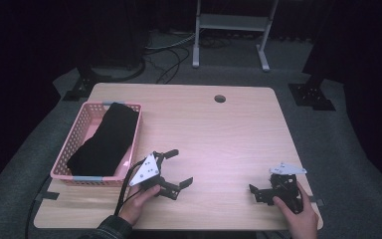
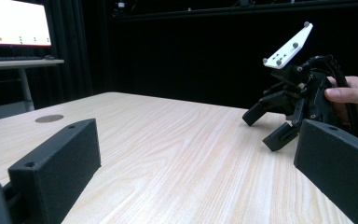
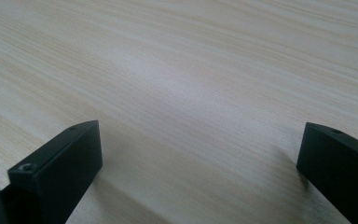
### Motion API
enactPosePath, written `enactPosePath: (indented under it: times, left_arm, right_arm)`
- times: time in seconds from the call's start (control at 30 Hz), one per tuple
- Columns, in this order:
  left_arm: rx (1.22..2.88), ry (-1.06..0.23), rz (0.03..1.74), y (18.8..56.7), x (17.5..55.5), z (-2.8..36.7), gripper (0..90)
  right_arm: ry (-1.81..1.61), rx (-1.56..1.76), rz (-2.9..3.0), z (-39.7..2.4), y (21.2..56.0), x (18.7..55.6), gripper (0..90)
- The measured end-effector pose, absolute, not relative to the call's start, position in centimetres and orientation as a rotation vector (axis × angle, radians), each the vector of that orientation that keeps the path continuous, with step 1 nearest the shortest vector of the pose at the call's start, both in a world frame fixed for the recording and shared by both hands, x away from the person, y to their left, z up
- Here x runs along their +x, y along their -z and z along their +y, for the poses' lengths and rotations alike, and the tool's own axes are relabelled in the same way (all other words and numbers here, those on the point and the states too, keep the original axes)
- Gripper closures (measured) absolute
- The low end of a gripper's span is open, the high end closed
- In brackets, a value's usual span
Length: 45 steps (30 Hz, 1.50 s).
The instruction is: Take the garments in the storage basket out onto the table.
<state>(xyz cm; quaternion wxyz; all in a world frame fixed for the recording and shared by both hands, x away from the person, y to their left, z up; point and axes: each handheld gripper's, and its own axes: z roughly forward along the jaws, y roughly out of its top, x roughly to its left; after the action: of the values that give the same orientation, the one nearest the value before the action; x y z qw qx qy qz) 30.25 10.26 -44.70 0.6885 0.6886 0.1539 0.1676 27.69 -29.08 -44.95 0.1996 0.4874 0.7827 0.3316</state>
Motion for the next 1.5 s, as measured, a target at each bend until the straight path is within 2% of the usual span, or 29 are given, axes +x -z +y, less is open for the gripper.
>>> enactPosePath:
  times: [0.5, 0.83, 1.5]
  left_arm:
    - [1.542, -0.385, 0.369, 44.0, 30.2, 10.0, 0.0]
    - [1.543, -0.334, 0.357, 43.3, 30.0, 9.6, 0.0]
    - [1.509, -0.338, 0.378, 40.4, 30.4, 10.4, 0.0]
  right_arm:
    - [-0.928, 1.363, 2.188, -29.1, 45.0, 27.7, 0.0]
    - [-0.926, 1.362, 2.189, -29.1, 44.9, 27.7, 0.0]
    - [-0.926, 1.361, 2.189, -29.1, 45.0, 27.7, 0.0]
